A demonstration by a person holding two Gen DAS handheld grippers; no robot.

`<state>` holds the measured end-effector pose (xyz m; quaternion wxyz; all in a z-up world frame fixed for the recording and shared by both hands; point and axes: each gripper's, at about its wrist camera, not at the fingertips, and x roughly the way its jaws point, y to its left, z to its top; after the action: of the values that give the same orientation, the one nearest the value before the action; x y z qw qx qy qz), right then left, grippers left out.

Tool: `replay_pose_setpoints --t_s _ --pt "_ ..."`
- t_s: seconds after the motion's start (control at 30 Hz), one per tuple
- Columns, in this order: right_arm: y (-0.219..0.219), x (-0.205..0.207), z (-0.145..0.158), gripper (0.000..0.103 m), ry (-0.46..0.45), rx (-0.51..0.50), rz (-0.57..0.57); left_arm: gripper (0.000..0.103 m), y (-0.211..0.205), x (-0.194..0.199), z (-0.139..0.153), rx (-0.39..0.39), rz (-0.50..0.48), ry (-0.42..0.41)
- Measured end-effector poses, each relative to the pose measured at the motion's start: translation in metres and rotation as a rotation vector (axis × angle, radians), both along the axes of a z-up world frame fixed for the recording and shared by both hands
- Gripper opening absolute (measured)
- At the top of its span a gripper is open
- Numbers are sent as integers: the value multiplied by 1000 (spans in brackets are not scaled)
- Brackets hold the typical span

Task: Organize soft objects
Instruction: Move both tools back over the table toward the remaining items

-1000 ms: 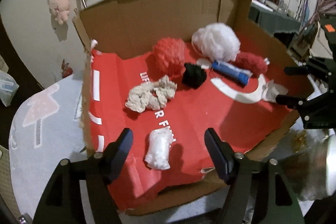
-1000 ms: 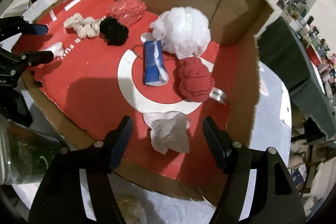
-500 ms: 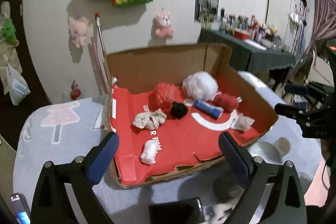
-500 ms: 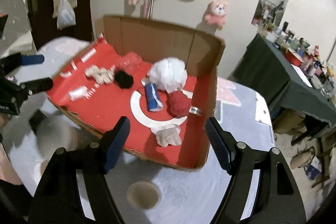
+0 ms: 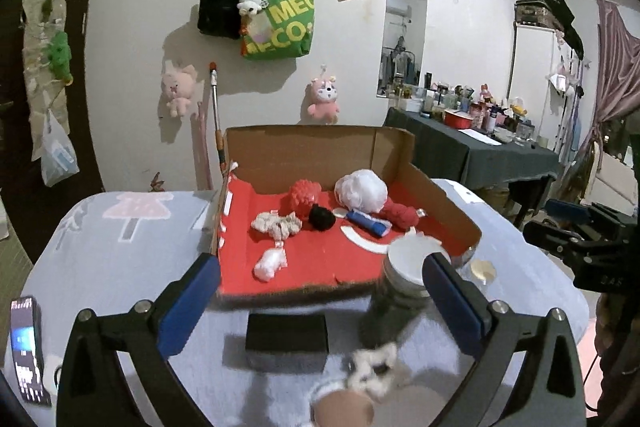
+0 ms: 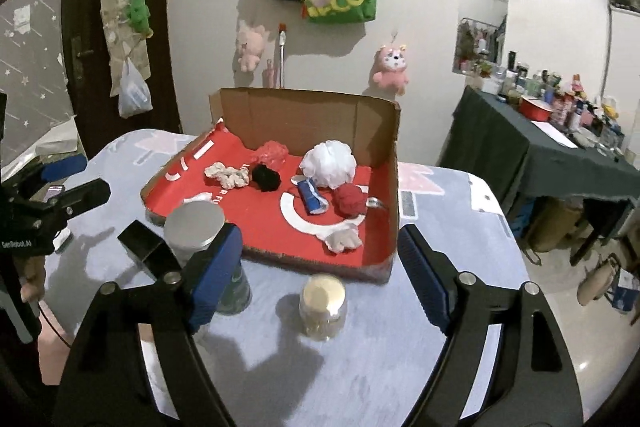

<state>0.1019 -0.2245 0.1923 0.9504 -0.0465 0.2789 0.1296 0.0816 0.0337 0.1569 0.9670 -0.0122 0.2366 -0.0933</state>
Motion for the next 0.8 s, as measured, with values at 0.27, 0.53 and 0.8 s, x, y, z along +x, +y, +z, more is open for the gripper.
replay_pose_setpoints --t_s 0.27,0.53,0.8 --pt "1 -36 -37 86 11 28 -36 103 -10 -27 -39 20 -3 56" --pt "0 -40 -82 86 111 37 -55 103 -16 -27 -95 22 -13 205" --pt "-1 -36 -109 86 183 48 -54 103 -13 -21 -126 66 2 305"
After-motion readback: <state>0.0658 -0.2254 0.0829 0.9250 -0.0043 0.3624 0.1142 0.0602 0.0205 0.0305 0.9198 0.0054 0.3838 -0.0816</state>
